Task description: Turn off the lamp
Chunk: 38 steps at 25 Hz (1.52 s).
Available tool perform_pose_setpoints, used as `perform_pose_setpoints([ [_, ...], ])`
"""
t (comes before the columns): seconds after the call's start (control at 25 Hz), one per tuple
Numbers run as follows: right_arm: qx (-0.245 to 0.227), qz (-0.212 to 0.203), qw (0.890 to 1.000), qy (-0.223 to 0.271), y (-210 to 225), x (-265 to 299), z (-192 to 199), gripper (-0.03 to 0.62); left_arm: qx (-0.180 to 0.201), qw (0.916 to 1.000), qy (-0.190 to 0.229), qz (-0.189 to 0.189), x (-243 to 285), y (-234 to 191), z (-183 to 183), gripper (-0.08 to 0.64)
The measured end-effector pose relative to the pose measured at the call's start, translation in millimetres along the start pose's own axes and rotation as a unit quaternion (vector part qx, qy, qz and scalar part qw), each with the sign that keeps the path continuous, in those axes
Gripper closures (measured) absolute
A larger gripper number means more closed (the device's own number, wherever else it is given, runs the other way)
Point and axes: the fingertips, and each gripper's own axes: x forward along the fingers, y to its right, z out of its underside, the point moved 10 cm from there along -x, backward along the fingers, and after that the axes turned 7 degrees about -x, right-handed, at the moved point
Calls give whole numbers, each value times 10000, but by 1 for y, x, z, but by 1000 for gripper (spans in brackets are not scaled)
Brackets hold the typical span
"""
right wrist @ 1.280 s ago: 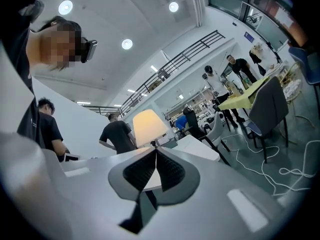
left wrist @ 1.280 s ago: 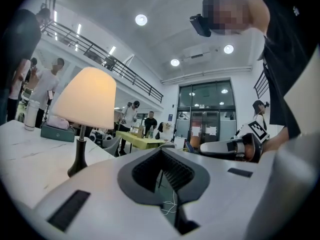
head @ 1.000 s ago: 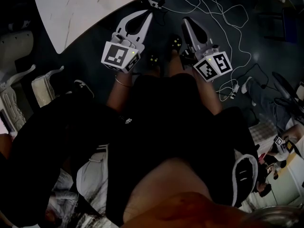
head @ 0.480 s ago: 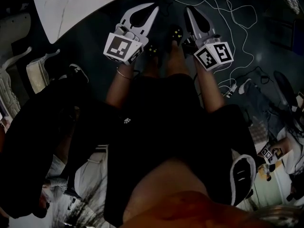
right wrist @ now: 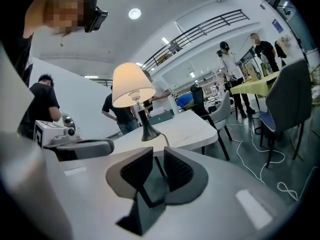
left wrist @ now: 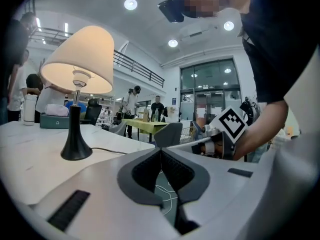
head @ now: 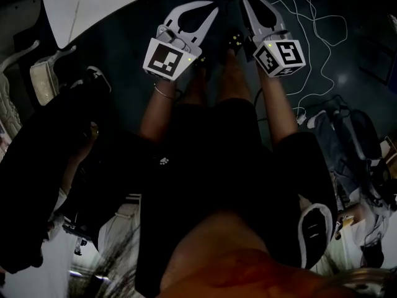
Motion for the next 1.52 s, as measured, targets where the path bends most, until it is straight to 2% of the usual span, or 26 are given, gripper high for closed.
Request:
perform_pose_setpoints([
  [0.16, -185, -29, 9995, -239, 13, 22, 13, 509, -142, 9997, -64, -175, 8, -4, 12, 552],
  [0.48, -383, 96, 9987, -318, -2, 47, 33, 503, -284, 9988, 18, -401, -25, -11, 31, 552],
  [0.76, -270, 154, 9989, -356, 21, 64, 50, 503, -378, 9976, -80, -577, -19, -17, 47, 552],
  [1.08, -664, -298, 9959, -543, 6, 58, 45, 577, -416, 9976, -68, -547, -19, -17, 60, 552],
  [1.36, 77, -996, 9947, -252, 3, 47, 26, 580, -362, 9984, -34, -429, -2, -17, 58, 552],
  [1.52, 785, -1328, 9880, 6, -1, 48, 19, 581, -412, 9980, -18, -472, 1, -20, 63, 551],
])
